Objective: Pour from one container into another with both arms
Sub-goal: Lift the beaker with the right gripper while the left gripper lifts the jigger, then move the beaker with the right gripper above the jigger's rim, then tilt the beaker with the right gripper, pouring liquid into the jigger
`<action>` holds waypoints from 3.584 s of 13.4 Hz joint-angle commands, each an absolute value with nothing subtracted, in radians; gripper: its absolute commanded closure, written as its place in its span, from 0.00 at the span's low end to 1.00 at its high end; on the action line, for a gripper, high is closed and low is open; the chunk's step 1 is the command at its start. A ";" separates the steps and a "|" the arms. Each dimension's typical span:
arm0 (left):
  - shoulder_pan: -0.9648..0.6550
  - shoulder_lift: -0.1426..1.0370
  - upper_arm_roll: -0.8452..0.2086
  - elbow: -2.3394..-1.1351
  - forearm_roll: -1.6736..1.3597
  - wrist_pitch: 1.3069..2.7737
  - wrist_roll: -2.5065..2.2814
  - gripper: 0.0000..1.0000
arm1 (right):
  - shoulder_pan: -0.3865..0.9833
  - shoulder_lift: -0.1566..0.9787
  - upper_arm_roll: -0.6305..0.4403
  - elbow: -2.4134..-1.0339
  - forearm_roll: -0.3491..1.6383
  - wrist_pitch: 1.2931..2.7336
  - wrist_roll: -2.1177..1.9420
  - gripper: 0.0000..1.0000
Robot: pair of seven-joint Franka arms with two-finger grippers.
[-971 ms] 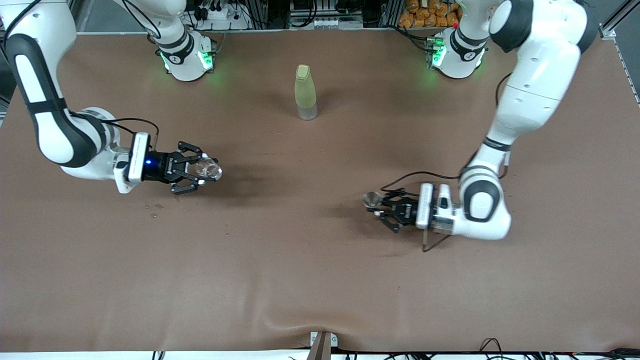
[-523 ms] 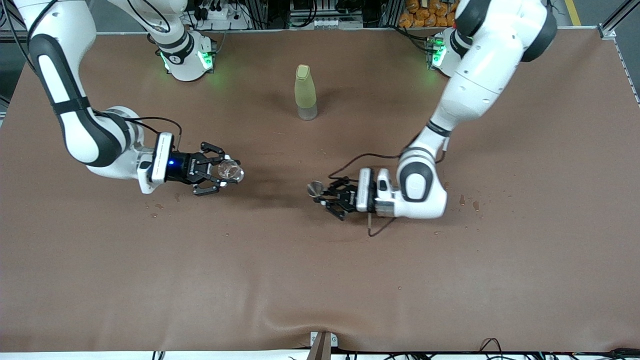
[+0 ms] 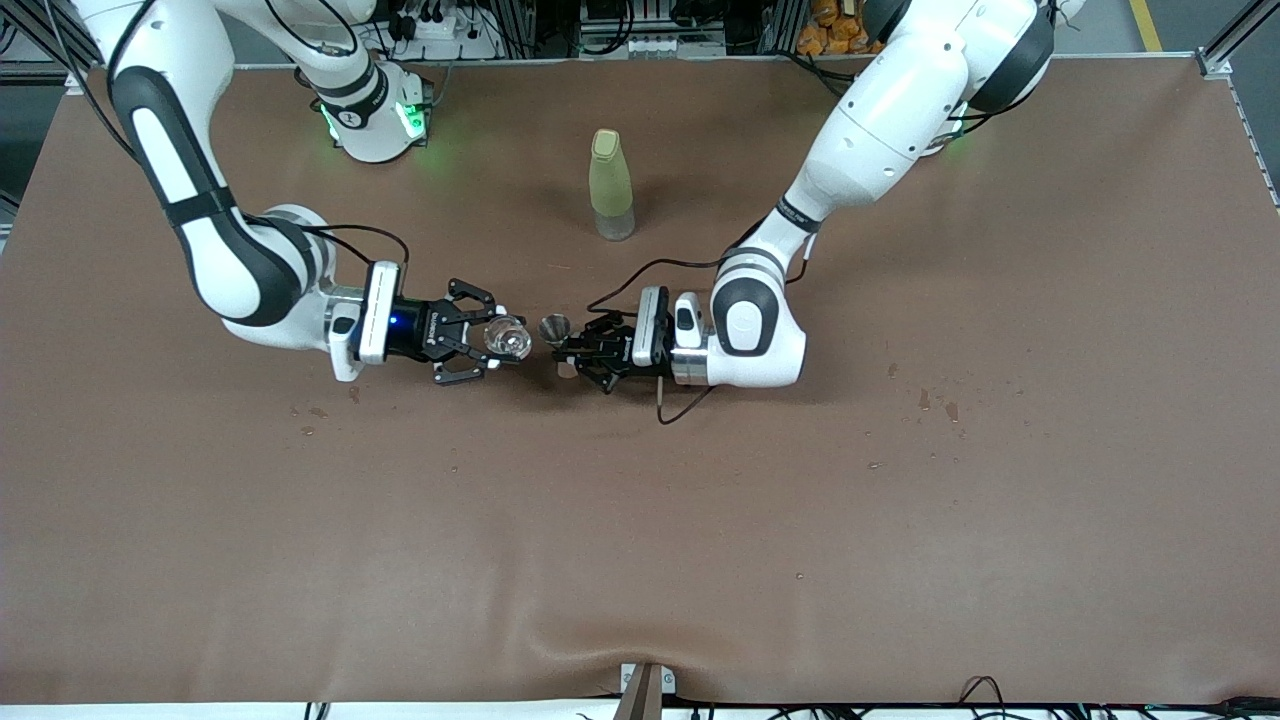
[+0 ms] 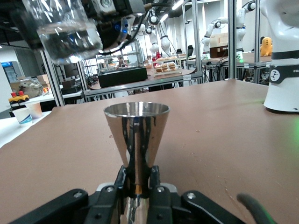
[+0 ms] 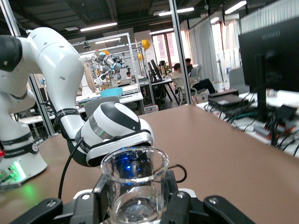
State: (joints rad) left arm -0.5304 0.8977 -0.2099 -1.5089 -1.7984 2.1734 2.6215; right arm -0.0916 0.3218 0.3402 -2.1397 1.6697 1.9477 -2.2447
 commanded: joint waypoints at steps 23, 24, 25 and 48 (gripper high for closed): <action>-0.538 0.913 -0.196 -1.514 -1.891 2.181 2.701 1.00 | 0.023 0.184 0.337 -2.345 1.701 1.985 -1.930 1.00; -0.540 0.913 -0.196 -1.516 -1.891 2.183 2.701 1.00 | 0.023 0.193 0.337 -2.344 1.701 1.985 -1.919 1.00; -0.540 0.913 -0.196 -1.516 -1.891 2.183 2.701 1.00 | 0.023 0.201 0.337 -2.344 1.701 1.985 -1.886 1.00; -0.558 0.931 -0.196 -1.522 -1.948 2.204 2.703 1.00 | 0.044 0.304 0.339 -2.287 1.779 1.991 -1.563 1.00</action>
State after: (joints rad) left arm -0.5482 0.9296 -0.2005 -1.5255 -1.9083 2.1958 2.6720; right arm 0.0262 0.3013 0.3425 -2.2992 1.7536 1.9882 -1.6053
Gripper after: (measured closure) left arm 0.789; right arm 0.507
